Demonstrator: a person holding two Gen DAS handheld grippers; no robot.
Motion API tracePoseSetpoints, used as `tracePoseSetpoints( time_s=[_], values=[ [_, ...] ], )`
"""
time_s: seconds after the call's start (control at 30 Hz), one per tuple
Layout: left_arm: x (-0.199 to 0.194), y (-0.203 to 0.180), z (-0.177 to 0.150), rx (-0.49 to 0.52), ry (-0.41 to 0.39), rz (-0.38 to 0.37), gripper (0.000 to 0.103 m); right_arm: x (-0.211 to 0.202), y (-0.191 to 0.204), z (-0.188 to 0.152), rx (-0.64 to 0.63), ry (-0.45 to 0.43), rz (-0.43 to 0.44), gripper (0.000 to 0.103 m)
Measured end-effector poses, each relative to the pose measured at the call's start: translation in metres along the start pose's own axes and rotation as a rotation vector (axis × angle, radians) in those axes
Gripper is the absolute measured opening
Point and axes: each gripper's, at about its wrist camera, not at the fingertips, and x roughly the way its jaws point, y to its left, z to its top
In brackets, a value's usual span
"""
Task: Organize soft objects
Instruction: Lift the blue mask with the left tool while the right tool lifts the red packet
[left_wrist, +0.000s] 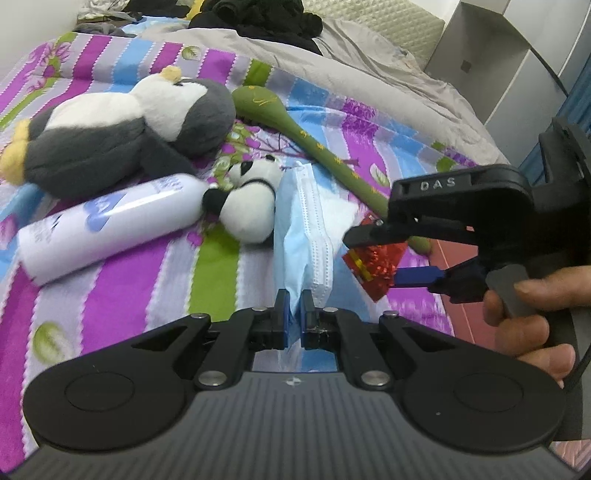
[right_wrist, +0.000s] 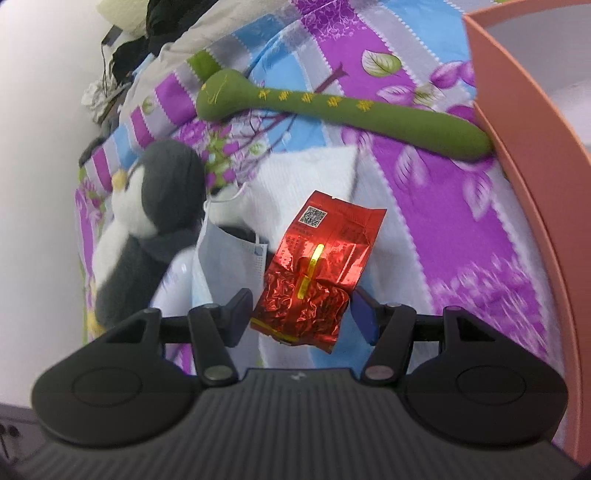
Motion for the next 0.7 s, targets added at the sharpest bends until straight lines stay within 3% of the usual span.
tracePoseSetpoints(
  time_s=[0.47,0.7],
  values=[
    [-0.058,0.016,-0.063,-0.024,0.051,0.014,0.006,-0.041,-0.024,-0.093,-0.157,0.004,-0.100,0.061],
    [-0.066,0.016,-0.081,-0.020,0.065,0.015,0.007,-0.046,-0.025,-0.128,-0.336,-0.001,-0.168,0.062]
  ],
)
